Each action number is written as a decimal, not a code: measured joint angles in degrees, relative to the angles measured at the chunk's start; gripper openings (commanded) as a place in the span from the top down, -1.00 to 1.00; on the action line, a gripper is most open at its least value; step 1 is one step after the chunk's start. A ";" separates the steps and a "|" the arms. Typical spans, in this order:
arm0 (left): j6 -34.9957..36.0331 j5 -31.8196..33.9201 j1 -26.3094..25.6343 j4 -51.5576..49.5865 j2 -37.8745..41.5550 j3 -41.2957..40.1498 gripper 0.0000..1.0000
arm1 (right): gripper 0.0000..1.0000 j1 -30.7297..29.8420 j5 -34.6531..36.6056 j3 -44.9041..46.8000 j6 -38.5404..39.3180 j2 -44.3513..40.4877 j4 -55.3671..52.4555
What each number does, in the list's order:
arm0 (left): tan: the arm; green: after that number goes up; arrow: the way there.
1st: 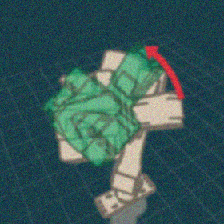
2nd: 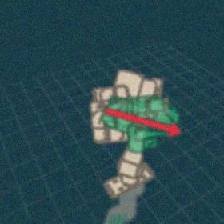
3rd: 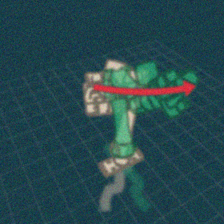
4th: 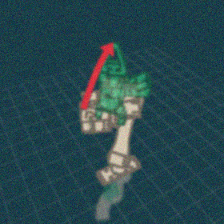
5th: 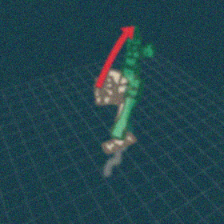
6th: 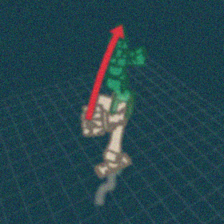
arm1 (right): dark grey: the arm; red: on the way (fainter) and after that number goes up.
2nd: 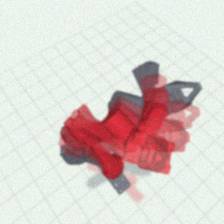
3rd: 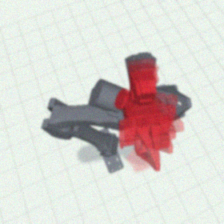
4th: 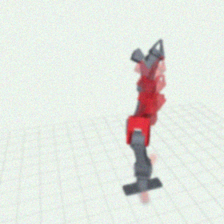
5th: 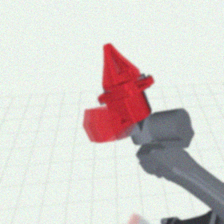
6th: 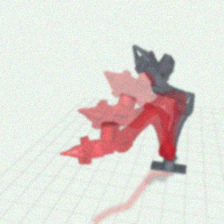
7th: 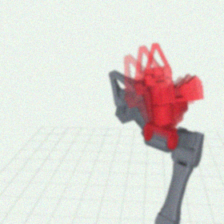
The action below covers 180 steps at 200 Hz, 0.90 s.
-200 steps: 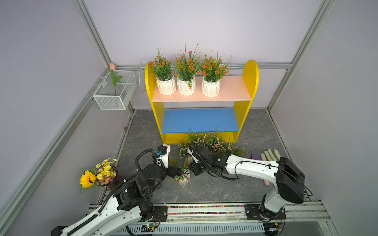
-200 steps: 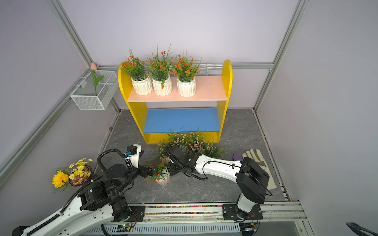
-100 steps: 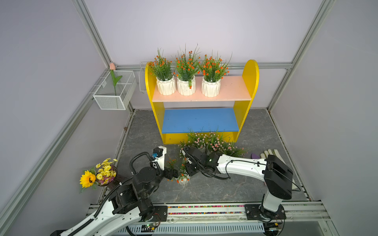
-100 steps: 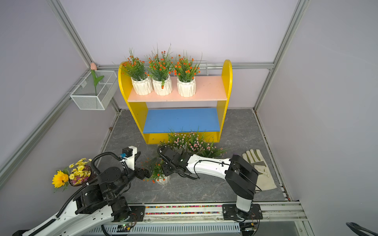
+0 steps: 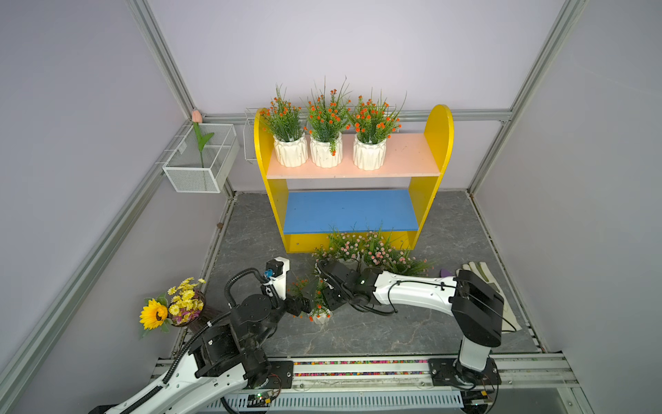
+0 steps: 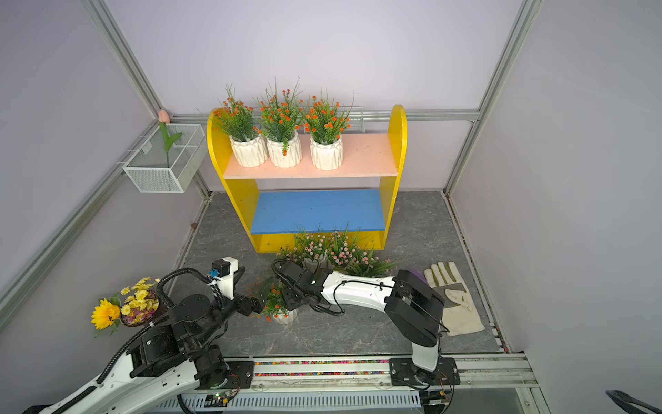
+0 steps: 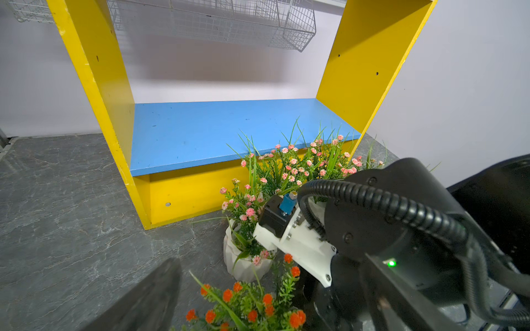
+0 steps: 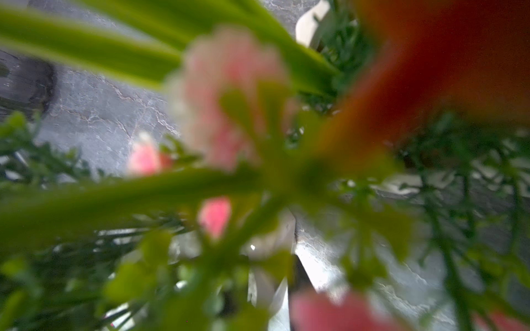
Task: Place the baby's breath potted plants on the rack by color
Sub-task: Pick up the baby's breath potted plant from the center of the board.
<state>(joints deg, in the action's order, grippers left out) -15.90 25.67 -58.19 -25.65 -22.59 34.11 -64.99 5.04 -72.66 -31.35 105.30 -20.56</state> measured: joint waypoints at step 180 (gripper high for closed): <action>-0.39 1.53 0.00 -1.68 1.79 0.00 -1.00 | 0.85 1.49 2.45 -2.10 2.89 -3.26 -11.89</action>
<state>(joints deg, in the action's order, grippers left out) -16.29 27.20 -58.19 -27.33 -20.80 34.11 -63.51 7.49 -74.76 -28.47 102.04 -32.45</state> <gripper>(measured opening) 0.999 0.118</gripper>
